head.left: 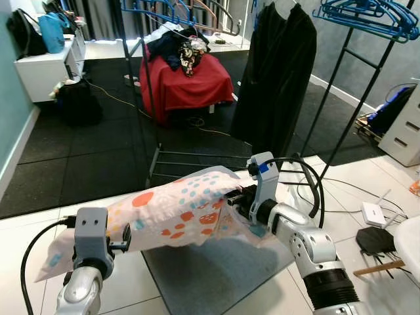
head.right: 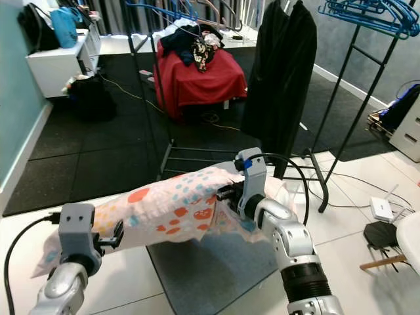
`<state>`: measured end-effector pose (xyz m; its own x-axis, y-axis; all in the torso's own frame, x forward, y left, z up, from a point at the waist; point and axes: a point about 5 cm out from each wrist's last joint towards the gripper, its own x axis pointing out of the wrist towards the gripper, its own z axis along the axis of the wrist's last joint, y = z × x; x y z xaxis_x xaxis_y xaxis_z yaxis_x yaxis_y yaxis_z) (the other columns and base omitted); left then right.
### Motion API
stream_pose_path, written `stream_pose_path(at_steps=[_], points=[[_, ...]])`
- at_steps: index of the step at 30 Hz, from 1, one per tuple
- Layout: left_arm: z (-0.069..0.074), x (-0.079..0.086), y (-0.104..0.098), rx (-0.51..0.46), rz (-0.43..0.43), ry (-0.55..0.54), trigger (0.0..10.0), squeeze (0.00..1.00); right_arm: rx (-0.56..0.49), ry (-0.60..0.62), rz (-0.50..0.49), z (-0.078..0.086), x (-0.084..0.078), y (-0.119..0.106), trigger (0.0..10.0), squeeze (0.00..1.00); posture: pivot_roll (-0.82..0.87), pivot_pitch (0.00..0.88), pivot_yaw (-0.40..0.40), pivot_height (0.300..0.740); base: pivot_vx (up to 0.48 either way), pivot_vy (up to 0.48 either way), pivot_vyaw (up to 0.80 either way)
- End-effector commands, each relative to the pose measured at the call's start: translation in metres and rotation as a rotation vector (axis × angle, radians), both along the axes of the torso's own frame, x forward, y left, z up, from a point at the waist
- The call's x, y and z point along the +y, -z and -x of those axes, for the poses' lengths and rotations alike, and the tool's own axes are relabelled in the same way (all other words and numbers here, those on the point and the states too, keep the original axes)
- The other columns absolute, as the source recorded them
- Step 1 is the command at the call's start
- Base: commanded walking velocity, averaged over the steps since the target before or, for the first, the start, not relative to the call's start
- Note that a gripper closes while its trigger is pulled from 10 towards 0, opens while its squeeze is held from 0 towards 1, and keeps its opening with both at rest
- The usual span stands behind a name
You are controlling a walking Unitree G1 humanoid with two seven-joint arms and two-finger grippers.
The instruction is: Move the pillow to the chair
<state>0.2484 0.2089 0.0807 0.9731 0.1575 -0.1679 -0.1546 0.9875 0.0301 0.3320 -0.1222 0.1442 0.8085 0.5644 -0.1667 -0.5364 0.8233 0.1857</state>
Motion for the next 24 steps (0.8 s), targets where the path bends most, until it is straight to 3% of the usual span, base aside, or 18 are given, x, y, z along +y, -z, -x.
stream_pose_path(at_steps=[1,13,19,24], points=[[0.003,-0.006,0.002,0.009,0.022,0.018,10.0,0.00,-0.106,0.009,-0.049,-0.003,-0.003,-0.023,10.0,0.00,-0.16,0.012,-0.057,0.740,0.000,-0.480,0.00],[-0.004,-0.019,0.000,-0.002,0.035,0.063,10.0,0.00,-0.123,0.028,-0.046,-0.009,-0.001,-0.028,10.0,0.00,-0.17,0.008,-0.057,0.740,0.000,-0.480,0.00],[-0.004,-0.008,-0.003,-0.007,0.024,0.039,10.0,0.00,-0.127,0.036,-0.050,-0.011,-0.004,-0.031,10.0,0.00,-0.17,0.016,-0.058,0.740,0.000,-0.480,0.00],[-0.004,-0.010,-0.004,-0.007,0.028,0.042,10.0,0.00,-0.126,0.044,-0.048,-0.011,-0.006,-0.032,10.0,0.00,-0.17,0.020,-0.059,0.740,0.000,-0.480,0.00]])
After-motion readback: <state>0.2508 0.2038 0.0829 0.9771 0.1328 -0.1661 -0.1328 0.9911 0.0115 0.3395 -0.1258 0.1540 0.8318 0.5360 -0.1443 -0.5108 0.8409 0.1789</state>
